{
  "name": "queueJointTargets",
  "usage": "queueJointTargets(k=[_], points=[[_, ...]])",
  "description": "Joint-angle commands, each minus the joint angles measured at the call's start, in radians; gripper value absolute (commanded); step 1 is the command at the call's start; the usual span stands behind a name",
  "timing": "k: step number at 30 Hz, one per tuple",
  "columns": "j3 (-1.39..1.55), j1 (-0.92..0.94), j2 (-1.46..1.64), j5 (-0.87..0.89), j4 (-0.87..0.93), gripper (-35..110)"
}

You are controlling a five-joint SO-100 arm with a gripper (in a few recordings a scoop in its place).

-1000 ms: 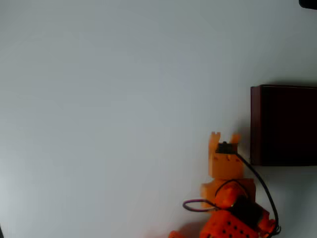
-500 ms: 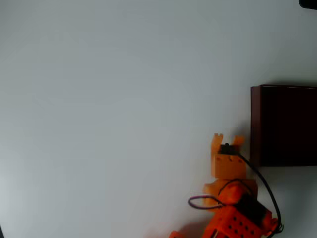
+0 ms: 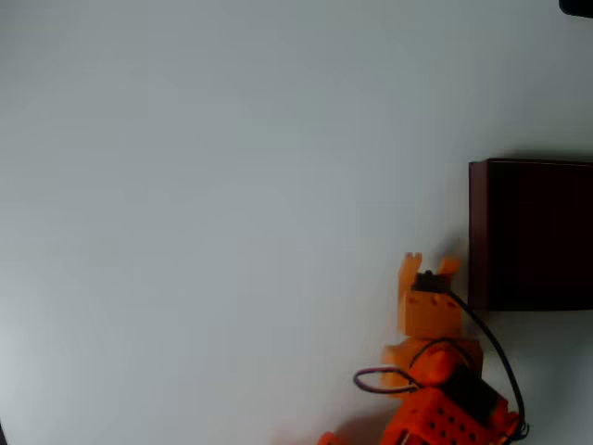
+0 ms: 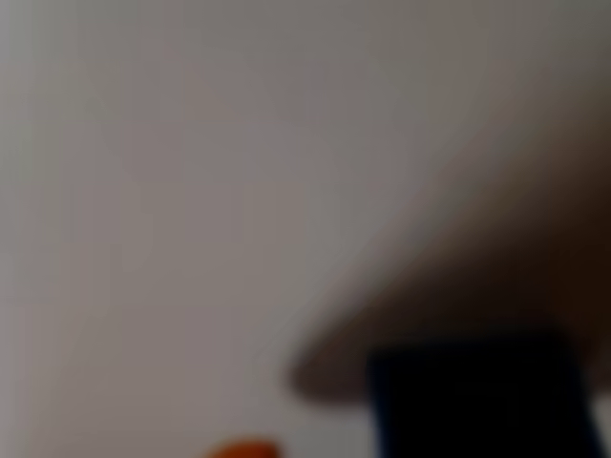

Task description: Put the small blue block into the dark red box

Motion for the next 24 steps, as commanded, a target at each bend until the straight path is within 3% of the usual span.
queueJointTargets(k=[1, 14, 20, 24], points=[[0.015, 0.005, 0.017, 0.000, 0.005, 29], [0.021, -0.018, 0.002, 0.018, -0.018, 26], [-0.040, -0.008, -0.092, -0.026, -0.021, 4], [-0.081, -0.011, -0.141, -0.051, -0.023, 0]])
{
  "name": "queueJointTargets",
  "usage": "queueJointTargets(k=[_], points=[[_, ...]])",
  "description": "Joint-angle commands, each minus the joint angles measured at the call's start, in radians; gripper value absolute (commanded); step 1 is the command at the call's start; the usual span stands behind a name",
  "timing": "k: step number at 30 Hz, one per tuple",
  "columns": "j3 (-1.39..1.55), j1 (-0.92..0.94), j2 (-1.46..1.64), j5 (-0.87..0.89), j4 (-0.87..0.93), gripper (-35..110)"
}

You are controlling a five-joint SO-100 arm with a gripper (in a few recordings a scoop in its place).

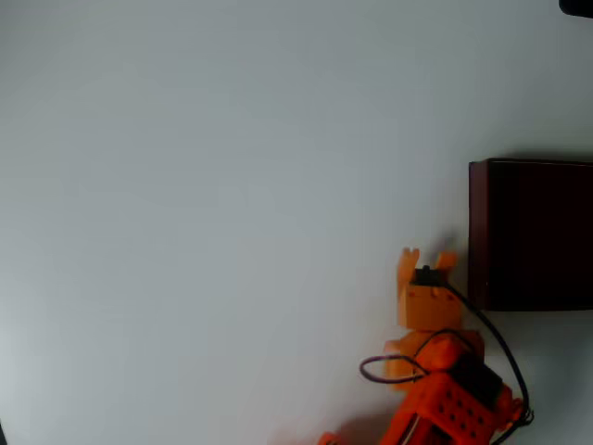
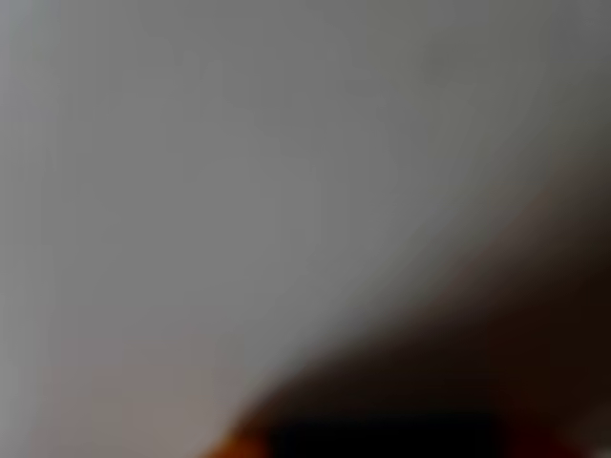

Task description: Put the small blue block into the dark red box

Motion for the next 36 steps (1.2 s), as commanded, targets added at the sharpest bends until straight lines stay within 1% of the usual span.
queueJointTargets(k=[1, 6, 10, 13, 17, 20, 22, 25, 32, 36], points=[[-0.023, -0.005, -0.012, -0.012, -0.005, 0], [-0.025, -0.005, 0.012, -0.037, -0.008, 0], [-0.057, 0.009, 0.163, -0.110, 0.071, 0], [-0.158, 0.031, 0.261, -0.184, 0.167, 0], [-0.316, 0.023, 0.293, -0.285, 0.204, 0], [-0.390, 0.009, 0.279, -0.388, 0.118, 0], [-0.439, -0.002, 0.215, -0.433, 0.064, 0], [-0.479, -0.006, 0.112, -0.463, -0.021, 0], [-0.509, 0.034, -0.138, -0.471, -0.221, 0], [-0.618, 0.046, -0.328, -0.509, -0.236, 3]])
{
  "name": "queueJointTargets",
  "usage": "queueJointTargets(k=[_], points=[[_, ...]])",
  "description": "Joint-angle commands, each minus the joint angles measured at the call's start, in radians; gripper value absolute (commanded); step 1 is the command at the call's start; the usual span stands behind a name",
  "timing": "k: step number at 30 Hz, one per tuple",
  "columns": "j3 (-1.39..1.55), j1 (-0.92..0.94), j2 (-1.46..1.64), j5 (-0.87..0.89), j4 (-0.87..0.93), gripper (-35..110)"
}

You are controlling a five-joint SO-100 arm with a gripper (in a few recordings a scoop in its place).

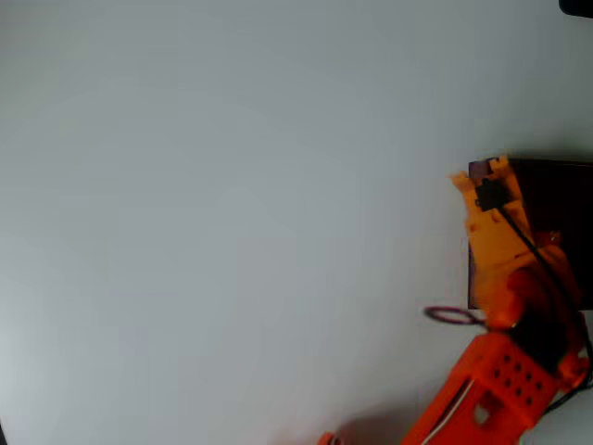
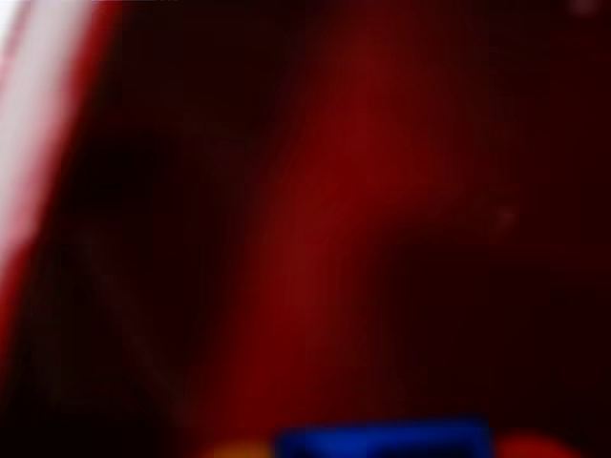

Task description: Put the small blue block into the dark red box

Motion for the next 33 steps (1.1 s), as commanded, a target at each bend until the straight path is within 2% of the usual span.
queueJointTargets(k=[1, 3, 5, 12, 16, 21, 28, 33], points=[[-0.126, 0.021, -0.123, -0.026, -0.003, 7], [-0.181, 0.026, -0.178, -0.051, 0.049, 19], [-0.204, 0.029, -0.178, -0.061, 0.114, 24], [-0.060, -0.023, 0.178, -0.146, 0.224, 24], [0.031, -0.101, 0.440, -0.198, 0.367, 14], [0.278, -0.307, 0.825, -0.232, 0.411, 0], [0.607, -0.687, 1.416, -0.224, 0.472, 0], [0.715, -0.900, 1.534, -0.264, 0.528, 0]])
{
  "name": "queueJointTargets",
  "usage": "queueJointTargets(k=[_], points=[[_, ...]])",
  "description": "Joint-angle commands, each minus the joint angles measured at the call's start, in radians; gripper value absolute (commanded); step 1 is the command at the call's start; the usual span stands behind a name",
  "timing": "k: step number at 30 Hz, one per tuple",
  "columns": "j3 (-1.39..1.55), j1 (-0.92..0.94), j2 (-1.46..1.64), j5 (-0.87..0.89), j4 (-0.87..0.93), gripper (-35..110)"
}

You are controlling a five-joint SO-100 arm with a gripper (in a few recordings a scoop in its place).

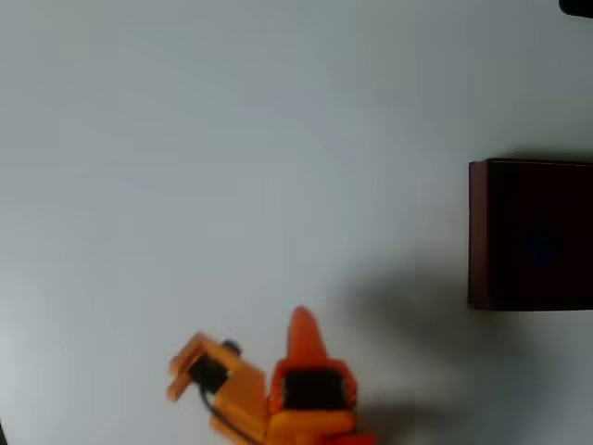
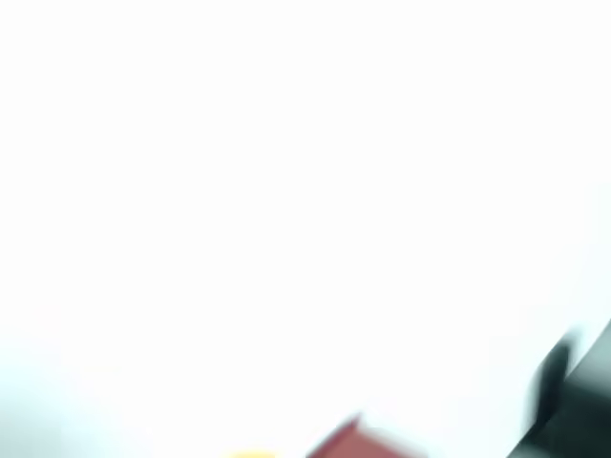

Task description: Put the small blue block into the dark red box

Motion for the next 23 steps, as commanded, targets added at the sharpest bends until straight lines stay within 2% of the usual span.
queueJointTargets(k=[1, 9, 13, 23], points=[[0.060, -0.158, 0.084, -0.031, 0.032, 0], [0.285, -0.413, 0.202, -0.104, 0.026, 0], [0.344, -0.446, 0.204, -0.178, 0.009, 0], [0.383, -0.476, 0.206, -0.183, 0.003, 0]])
